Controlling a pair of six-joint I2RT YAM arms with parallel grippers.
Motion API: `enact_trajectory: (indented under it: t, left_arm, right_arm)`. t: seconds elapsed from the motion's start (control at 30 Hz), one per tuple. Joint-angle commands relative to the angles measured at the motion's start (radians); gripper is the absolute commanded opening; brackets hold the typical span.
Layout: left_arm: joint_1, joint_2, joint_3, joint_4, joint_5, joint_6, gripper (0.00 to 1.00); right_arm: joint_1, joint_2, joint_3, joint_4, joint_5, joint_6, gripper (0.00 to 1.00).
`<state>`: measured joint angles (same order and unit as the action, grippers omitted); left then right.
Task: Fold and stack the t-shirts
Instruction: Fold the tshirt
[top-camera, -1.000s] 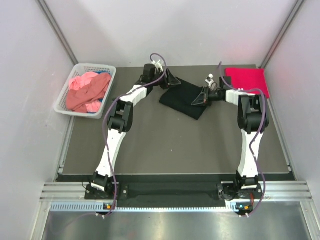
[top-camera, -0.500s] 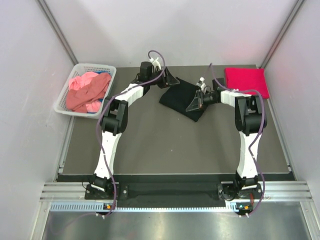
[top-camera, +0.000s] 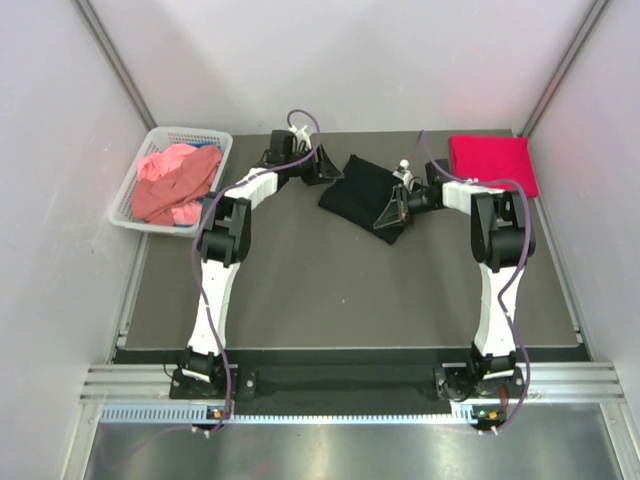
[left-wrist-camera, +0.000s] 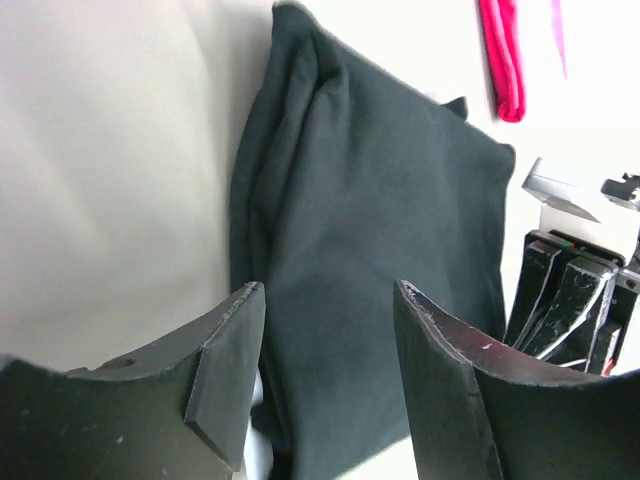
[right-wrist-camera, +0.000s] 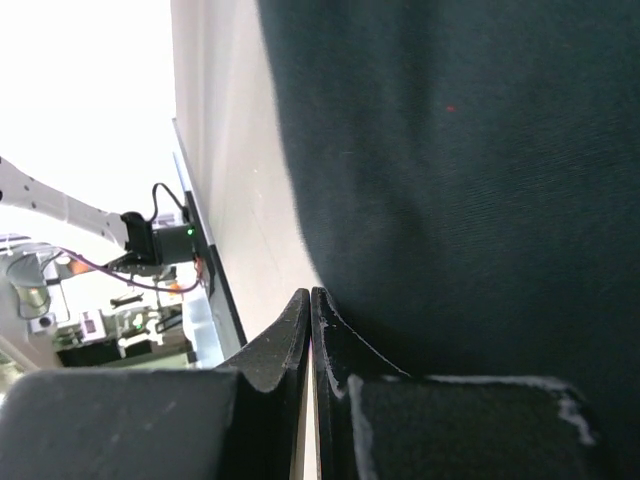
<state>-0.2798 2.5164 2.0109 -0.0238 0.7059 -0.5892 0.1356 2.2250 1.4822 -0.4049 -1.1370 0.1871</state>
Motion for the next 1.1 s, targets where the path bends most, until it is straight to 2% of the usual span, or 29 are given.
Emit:
enact_trajectory:
  t: [0.0, 0.17, 0.23, 0.3, 0.4, 0.53, 0.7, 0.9, 1.07]
  left_arm:
    - [0.007, -0.175, 0.02, -0.008, 0.007, 0.066, 0.59]
    - [-0.018, -0.289, -0.129, 0.077, 0.006, 0.059, 0.59]
    - [-0.033, -0.304, -0.194, 0.171, 0.035, 0.008, 0.59]
    - [-0.059, -0.285, -0.242, 0.323, 0.087, -0.085, 0.59]
    - [-0.101, -0.207, -0.273, 0.415, 0.138, -0.156, 0.58]
    - [-0.13, -0.13, -0.313, 0.537, 0.181, -0.234, 0.56]
    - [-0.107, -0.117, -0.367, 0.469, 0.147, -0.121, 0.56]
    - [-0.047, -0.139, -0.347, 0.482, 0.164, -0.142, 0.56]
    - [-0.035, -0.162, -0.305, 0.466, 0.155, -0.132, 0.57]
  right_arm:
    - [0.012, -0.126, 0.023, 0.014, 0.002, -0.006, 0.0]
    - [0.016, -0.159, -0.072, 0.075, 0.023, 0.003, 0.0]
    - [0.013, -0.148, -0.117, 0.115, 0.025, 0.02, 0.0]
    - [0.012, -0.128, -0.152, 0.185, 0.026, 0.052, 0.0]
    - [0.006, -0.071, -0.16, 0.193, 0.036, 0.057, 0.0]
    - [-0.016, -0.082, -0.201, 0.172, 0.078, 0.035, 0.0]
    - [-0.024, -0.119, -0.175, 0.114, 0.085, 0.011, 0.0]
    - [-0.011, -0.165, -0.068, 0.115, 0.088, 0.072, 0.0]
    - [-0.05, -0.119, 0.053, 0.198, 0.232, 0.198, 0.02]
